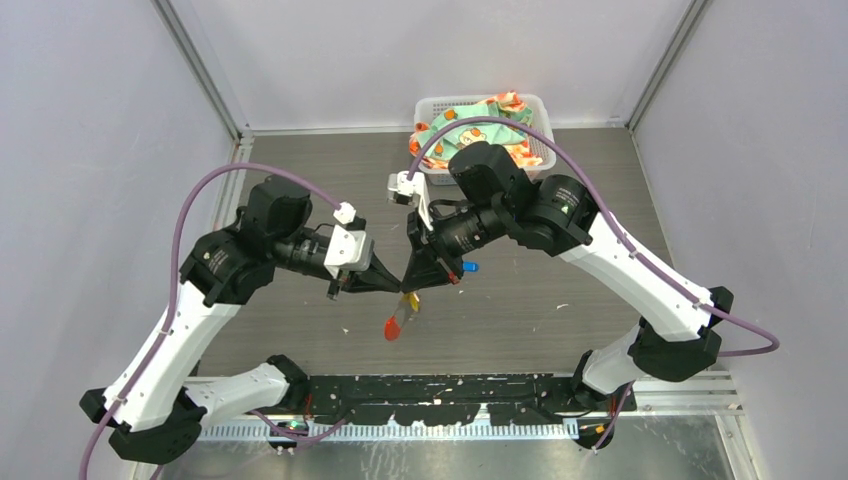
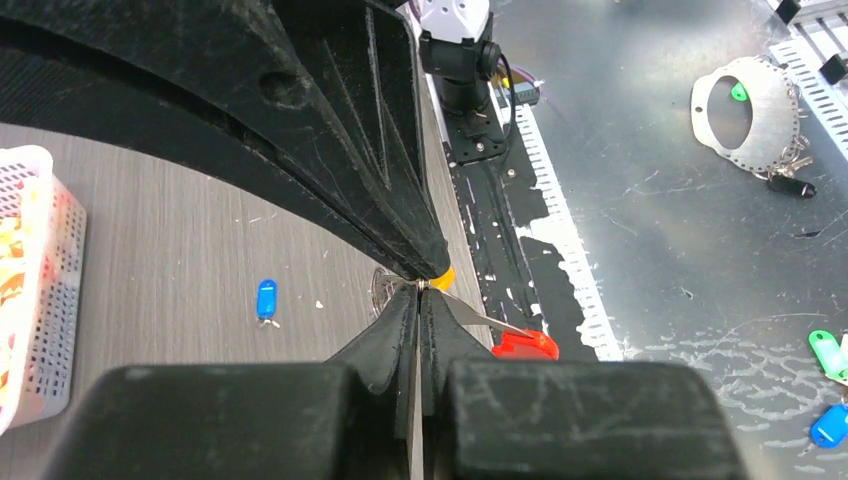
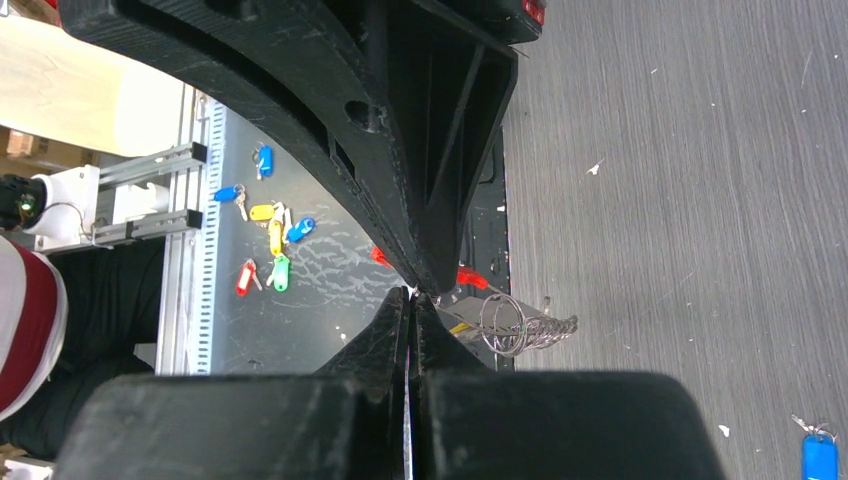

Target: Put the keys on the keyring

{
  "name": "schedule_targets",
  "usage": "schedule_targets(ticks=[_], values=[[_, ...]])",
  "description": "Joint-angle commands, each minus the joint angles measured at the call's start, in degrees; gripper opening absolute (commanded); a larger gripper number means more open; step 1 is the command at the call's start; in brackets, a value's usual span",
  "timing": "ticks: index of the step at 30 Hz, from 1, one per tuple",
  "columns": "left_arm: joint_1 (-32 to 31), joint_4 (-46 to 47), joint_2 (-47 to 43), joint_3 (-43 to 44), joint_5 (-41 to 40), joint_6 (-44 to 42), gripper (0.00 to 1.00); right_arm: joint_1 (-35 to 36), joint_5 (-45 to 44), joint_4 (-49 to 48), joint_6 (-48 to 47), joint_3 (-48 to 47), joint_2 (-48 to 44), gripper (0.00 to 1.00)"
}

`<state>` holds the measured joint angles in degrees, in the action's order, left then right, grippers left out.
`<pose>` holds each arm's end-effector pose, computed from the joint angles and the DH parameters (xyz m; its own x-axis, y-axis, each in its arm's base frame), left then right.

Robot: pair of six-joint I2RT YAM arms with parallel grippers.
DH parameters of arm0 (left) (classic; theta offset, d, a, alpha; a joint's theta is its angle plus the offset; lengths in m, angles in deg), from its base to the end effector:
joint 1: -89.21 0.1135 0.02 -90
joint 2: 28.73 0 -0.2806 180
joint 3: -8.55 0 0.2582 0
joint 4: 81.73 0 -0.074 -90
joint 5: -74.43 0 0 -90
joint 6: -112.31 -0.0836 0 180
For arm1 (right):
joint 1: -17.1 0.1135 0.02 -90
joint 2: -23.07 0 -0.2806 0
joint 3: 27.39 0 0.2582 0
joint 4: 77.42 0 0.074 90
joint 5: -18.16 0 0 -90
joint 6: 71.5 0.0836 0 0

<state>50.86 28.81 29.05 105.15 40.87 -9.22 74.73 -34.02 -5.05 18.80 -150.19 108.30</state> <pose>0.0940 -0.1632 0.4515 0.1327 0.2636 -0.9555 0.9806 -0.1750 0.0879 0.1261 0.2946 0.4706 -0.3105 -0.4820 -0.8193 -0.9352 0.0002 0.3542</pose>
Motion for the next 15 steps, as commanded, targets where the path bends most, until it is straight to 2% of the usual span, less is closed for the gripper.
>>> schedule_targets(ticks=[1, 3, 8, 13, 15], values=[[-1.7, -1.3, 0.4, 1.5, -2.3, -1.7, 0.0, 0.1, 0.6, -2.4, 0.6, -2.7, -0.4, 0.01], [-2.1, -0.4, 0.7, 1.4, -4.4, -0.7, 0.0, 0.0, -0.4, -3.8, 1.4, -2.4, -1.0, 0.09], [-2.1, 12.7, -3.0, -3.3, -8.9, 11.9, 0.0, -0.7, -4.6, -11.2, 3.4, 5.7, -8.4, 0.37], [-2.0, 24.9, -5.9, -7.5, -7.4, 27.2, 0.0, -1.7, -7.7, -21.6, 5.6, 16.8, -18.2, 0.49], [-2.0, 28.9, -6.0, -7.8, -7.4, 33.3, 0.0, -1.8, -8.1, -25.1, 6.3, 20.4, -21.3, 0.58]])
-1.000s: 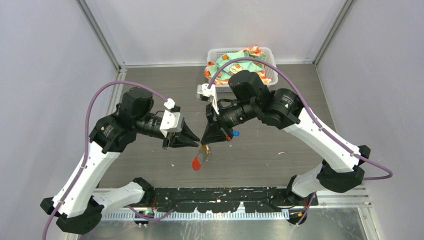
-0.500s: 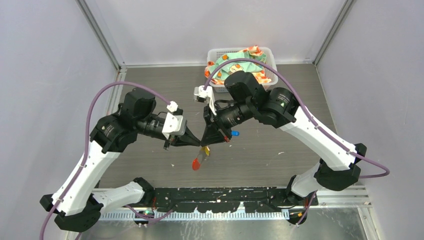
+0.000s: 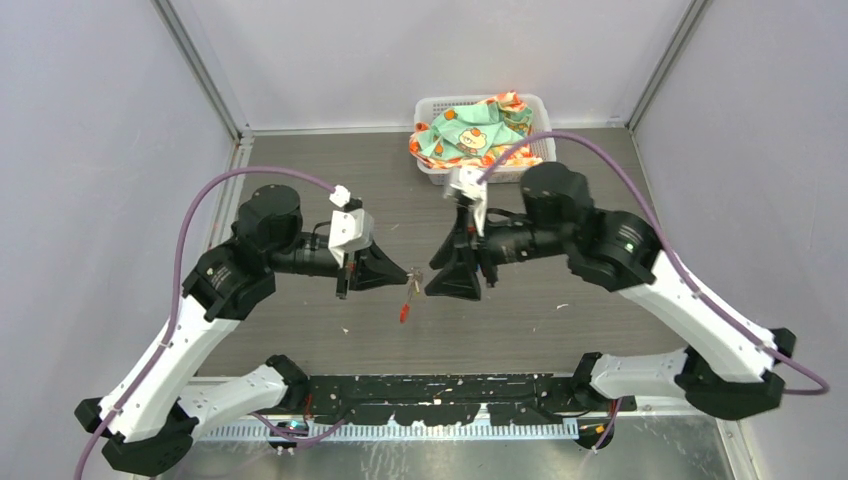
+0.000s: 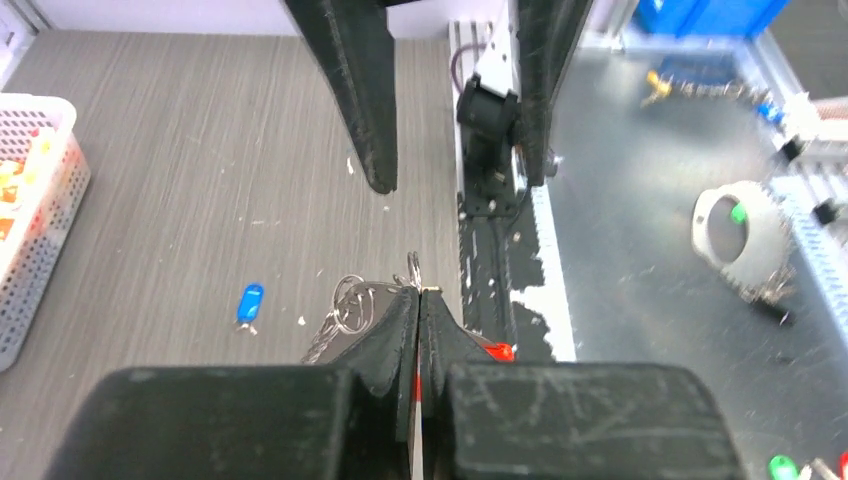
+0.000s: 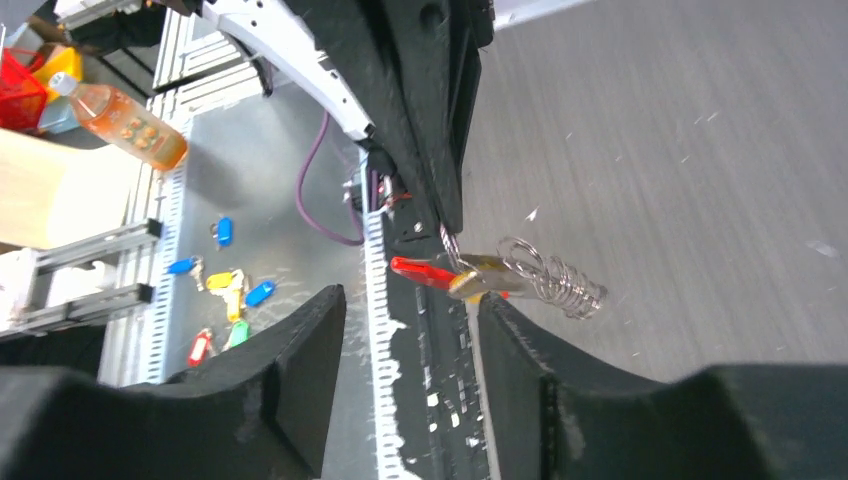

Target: Put the keys on the keyring

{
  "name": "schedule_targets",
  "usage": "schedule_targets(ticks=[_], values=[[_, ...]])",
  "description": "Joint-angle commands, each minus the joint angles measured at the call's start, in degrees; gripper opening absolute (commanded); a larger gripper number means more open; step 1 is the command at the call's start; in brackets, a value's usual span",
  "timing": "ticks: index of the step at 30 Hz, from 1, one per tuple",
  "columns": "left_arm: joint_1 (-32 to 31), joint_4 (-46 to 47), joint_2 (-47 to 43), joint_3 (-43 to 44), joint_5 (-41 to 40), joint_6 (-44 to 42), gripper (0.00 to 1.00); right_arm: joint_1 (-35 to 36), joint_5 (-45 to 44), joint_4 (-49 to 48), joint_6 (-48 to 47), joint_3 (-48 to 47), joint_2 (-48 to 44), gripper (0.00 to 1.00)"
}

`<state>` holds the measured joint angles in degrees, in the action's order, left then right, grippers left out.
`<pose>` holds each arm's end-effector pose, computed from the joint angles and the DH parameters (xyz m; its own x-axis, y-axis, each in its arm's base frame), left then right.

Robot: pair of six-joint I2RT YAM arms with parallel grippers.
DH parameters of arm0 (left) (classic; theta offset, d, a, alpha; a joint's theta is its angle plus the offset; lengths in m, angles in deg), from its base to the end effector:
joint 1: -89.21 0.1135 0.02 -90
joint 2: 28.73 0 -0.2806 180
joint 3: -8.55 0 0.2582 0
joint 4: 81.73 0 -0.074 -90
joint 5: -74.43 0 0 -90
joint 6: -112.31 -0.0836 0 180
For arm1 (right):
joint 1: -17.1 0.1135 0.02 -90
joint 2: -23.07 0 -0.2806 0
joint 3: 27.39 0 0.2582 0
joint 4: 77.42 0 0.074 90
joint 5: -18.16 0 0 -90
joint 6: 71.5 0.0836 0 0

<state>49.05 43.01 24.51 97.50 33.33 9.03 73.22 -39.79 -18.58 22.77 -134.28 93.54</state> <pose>0.0994 -0.1663 0.4459 -0.0268 0.2202 -0.9751 0.9996 -0.0063 -0.0290 0.1125 0.2471 0.4760 -0.2848 -0.3109 -0.9068 -0.9586 0.0886 0.2707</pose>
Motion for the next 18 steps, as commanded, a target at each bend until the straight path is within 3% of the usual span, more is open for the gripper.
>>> schedule_targets(ticks=[1, 5, 12, 16, 18], values=[[-0.2, 16.6, -1.5, -0.4, 0.4, 17.8, 0.0, -0.2, -2.7, -13.4, 2.7, 6.0, -7.6, 0.62], [-0.2, 20.3, -0.4, 0.4, 4.0, 23.1, 0.0, -0.2, -3.1, -19.1, 3.5, 10.3, -9.3, 0.63], [-0.2, 21.3, 0.2, 1.3, 6.5, 22.5, 0.0, -0.3, 0.0, -23.5, 4.2, 10.1, -8.1, 0.54], [-0.2, 21.4, -0.2, 1.4, 6.2, 22.3, 0.0, -0.3, 2.1, -23.4, 4.5, 9.6, -7.1, 0.4], [-0.2, 21.1, -0.4, 1.4, 6.0, 22.0, 0.0, -0.4, 3.0, -23.0, 4.5, 9.5, -6.9, 0.23]])
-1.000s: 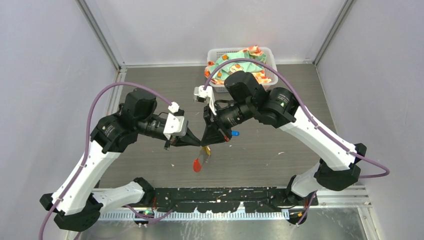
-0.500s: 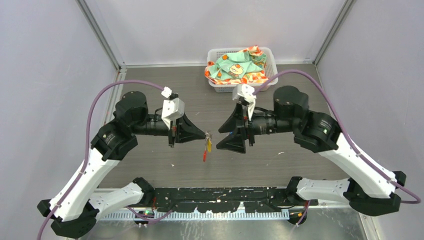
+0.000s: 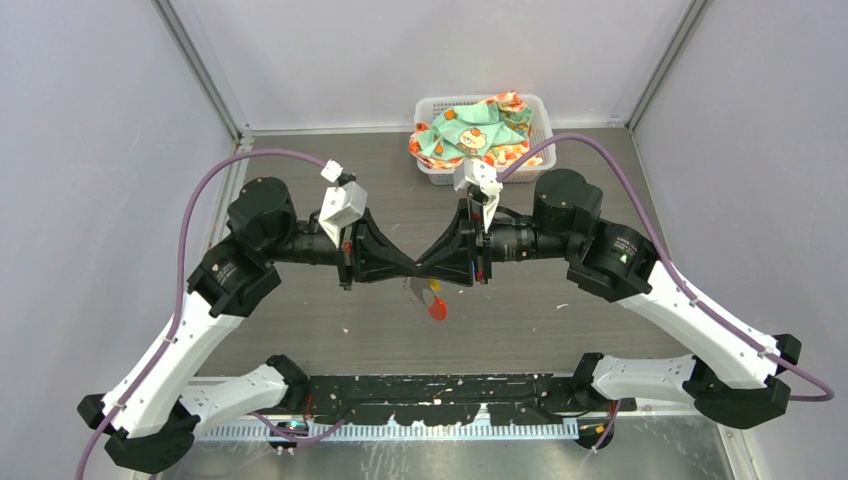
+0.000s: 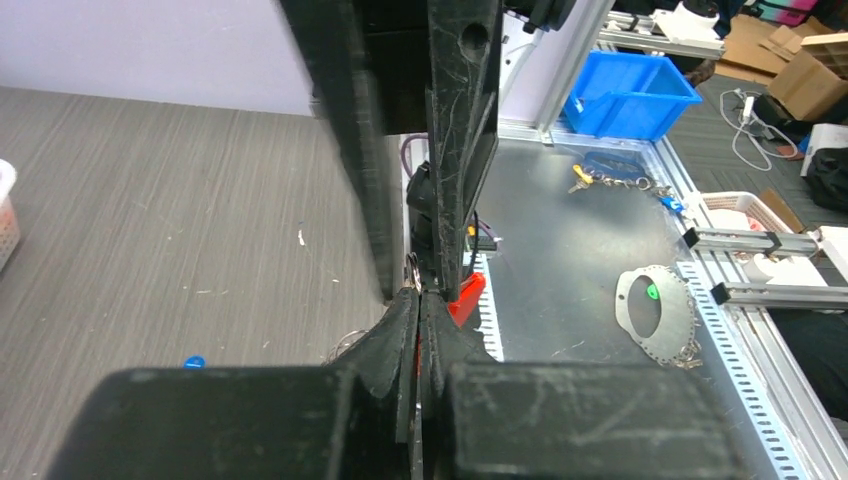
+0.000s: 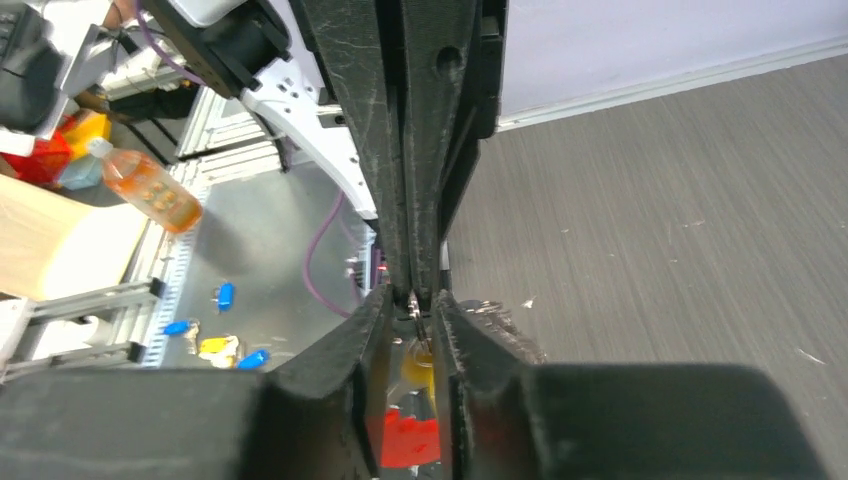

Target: Put the keys on the keyring

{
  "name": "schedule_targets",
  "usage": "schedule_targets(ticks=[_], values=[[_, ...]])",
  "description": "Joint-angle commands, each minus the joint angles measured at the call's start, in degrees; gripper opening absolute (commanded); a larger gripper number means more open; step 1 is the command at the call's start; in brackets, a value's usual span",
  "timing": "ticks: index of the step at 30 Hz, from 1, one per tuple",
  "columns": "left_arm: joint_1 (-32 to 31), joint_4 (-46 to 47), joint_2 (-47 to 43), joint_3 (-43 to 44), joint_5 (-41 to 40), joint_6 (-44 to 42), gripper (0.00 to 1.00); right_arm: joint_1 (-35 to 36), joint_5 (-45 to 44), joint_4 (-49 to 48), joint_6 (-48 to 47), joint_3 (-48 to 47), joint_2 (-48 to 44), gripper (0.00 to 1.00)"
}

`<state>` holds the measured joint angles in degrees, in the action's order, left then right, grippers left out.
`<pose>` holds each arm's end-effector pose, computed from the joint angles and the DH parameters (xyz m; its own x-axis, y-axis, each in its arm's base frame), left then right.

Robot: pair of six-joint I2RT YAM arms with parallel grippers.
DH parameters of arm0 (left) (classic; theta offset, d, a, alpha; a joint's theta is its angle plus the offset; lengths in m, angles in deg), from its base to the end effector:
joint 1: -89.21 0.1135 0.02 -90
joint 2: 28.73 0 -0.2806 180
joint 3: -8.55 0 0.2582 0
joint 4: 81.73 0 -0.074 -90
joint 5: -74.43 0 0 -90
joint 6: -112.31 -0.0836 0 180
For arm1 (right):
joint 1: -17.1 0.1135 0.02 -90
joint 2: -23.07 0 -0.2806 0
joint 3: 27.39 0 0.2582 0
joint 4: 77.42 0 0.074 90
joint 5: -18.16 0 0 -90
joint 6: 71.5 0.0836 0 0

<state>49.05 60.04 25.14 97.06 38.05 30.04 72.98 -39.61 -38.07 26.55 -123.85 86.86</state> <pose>0.1020 -0.1742 0.4792 -0.1815 0.0487 -0.9822 0.9811 -0.0589 -0.1842 0.1073 0.2379 0.4878 -0.2043 -0.0903 -0.9747 -0.9785 0.0491 0.2005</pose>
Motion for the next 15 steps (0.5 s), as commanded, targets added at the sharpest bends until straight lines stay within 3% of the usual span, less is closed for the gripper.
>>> schedule_targets(ticks=[1, 4, 13, 15], values=[[-0.2, 3.9, -1.2, 1.9, 1.2, 0.7, 0.0, -0.1, 3.0, -3.2, 0.7, -1.0, -0.2, 0.15], [-0.2, 2.8, -1.6, 1.5, 0.6, -0.6, 0.0, -0.1, 2.9, -1.4, 0.1, -1.3, -0.4, 0.01], [-0.2, -6.1, -2.3, -0.3, -2.6, -10.9, 0.01, -0.1, 1.0, 14.1, -4.4, -11.1, 4.4, 0.01], [-0.2, -8.1, -1.5, 0.3, -3.8, -12.7, 0.15, -0.1, 0.4, 19.0, -5.9, -14.8, 7.1, 0.01]])
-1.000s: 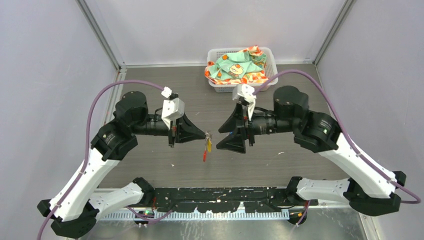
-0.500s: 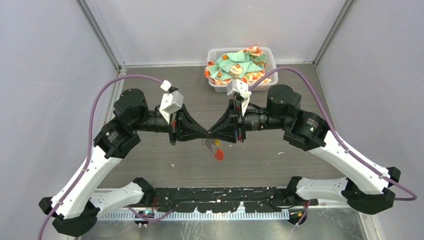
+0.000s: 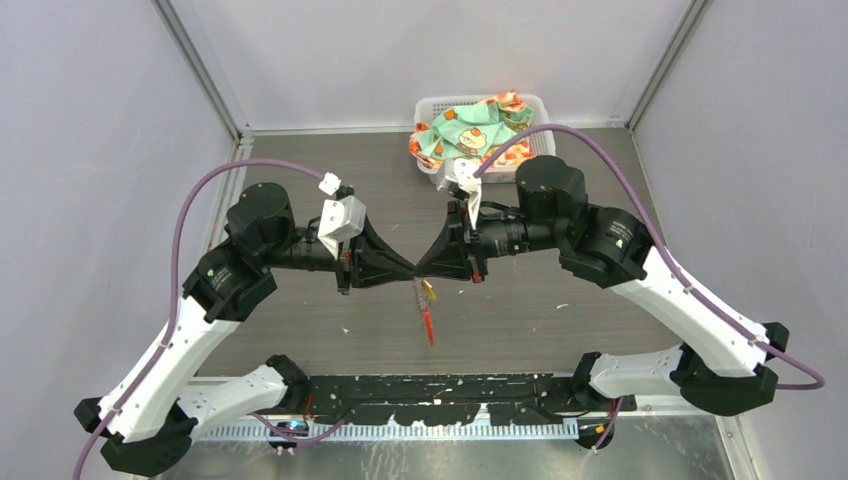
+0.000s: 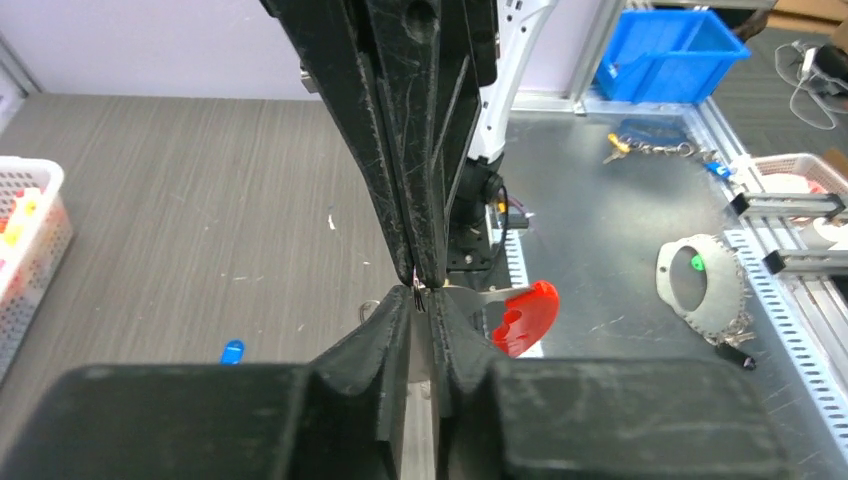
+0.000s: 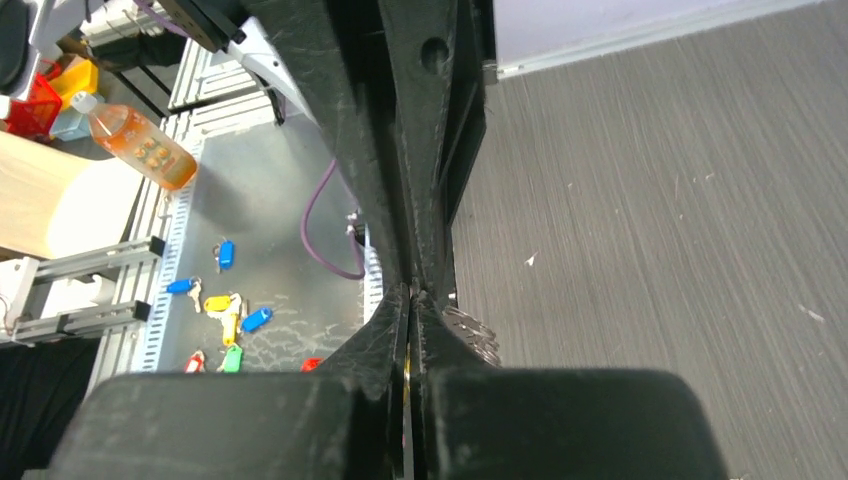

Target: Put the keys on the keyring

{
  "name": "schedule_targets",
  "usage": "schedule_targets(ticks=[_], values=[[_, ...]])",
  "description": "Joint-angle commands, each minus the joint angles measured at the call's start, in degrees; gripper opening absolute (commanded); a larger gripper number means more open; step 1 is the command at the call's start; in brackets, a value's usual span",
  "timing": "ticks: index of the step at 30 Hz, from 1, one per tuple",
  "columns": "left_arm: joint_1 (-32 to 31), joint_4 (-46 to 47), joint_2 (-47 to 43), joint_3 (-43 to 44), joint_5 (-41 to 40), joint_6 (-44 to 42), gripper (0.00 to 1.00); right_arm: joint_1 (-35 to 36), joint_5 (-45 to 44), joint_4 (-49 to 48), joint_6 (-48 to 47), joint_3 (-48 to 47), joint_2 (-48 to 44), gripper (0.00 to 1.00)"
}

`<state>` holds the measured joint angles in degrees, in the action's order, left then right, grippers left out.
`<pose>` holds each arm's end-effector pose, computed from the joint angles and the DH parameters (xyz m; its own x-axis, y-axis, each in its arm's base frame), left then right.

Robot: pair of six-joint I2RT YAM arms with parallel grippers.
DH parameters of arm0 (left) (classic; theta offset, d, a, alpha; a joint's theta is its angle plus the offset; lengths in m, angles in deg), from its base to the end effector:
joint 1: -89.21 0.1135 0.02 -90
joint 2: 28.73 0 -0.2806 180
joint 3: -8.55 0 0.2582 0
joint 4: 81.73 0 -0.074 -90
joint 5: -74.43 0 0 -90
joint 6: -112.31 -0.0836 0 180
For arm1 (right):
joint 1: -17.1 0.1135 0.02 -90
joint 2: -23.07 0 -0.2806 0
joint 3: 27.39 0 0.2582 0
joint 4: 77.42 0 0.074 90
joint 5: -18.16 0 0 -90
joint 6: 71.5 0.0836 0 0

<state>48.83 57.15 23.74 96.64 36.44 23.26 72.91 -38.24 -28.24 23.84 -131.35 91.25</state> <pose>0.0974 -0.1693 0.4744 -0.0895 0.0627 -0.9940 0.9950 -0.0383 -0.0920 0.1106 0.2451 0.4917 -0.2219 -0.1887 -0.9566 -0.9751 0.0405 0.2182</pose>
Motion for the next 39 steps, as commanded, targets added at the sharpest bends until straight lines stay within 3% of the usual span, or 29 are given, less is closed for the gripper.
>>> schedule_targets(ticks=[1, 5, 9, 13, 16, 25, 28, 30, 32, 33, 34, 39], values=[[0.0, -6.0, 0.2, 1.1, -2.6, -6.8, 0.2, 0.0, -1.2, 11.3, -3.5, -8.8, 3.9, 0.01], [0.0, -6.9, 1.2, 1.7, -3.0, -8.9, 0.26, 0.5, -3.4, 15.8, -4.4, -12.6, 6.8, 0.01], [0.0, -6.7, 1.9, 1.6, -2.6, -10.2, 0.19, 1.7, -5.7, 19.5, -4.8, -16.1, 9.2, 0.01], [0.0, -6.4, 3.0, 1.8, -2.1, -10.8, 0.06, 3.3, -6.6, 22.8, -5.0, -19.9, 12.0, 0.01], [0.0, -5.8, 3.6, 1.1, -0.9, -10.6, 0.05, 3.7, -5.9, 22.2, -3.8, -21.2, 13.0, 0.01], [0.0, 2.9, 1.5, -3.9, -0.2, -0.5, 0.0, 3.7, -3.6, 19.0, 1.7, -23.1, 15.0, 0.04], [0.0, 7.1, 0.3, -6.0, -0.3, 4.2, 0.0, 3.6, -3.9, 13.7, 3.7, -19.8, 12.9, 0.23], [0.0, 8.0, 0.0, -6.2, -0.7, 5.9, 0.0, 3.6, -5.9, 10.1, 4.5, -16.6, 9.8, 0.4], [0.2, 7.6, 0.0, -5.6, -1.5, 6.5, 0.0, 3.5, -8.9, 7.3, 4.8, -13.4, 6.7, 0.69], [0.4, 7.6, -0.1, -5.4, -1.5, 6.9, 0.0, 3.4, -10.4, 6.3, 5.0, -12.0, 5.2, 0.94], [0.6, 7.8, -0.2, -5.4, -1.6, 7.6, 0.0, 3.2, -12.1, 5.5, 5.2, -10.9, 3.8, 0.99], [2.1, 10.8, -0.4, -5.0, -3.1, 11.3, 0.0, 3.1, -20.1, 0.7, 6.5, -0.7, -4.7, 1.0]])
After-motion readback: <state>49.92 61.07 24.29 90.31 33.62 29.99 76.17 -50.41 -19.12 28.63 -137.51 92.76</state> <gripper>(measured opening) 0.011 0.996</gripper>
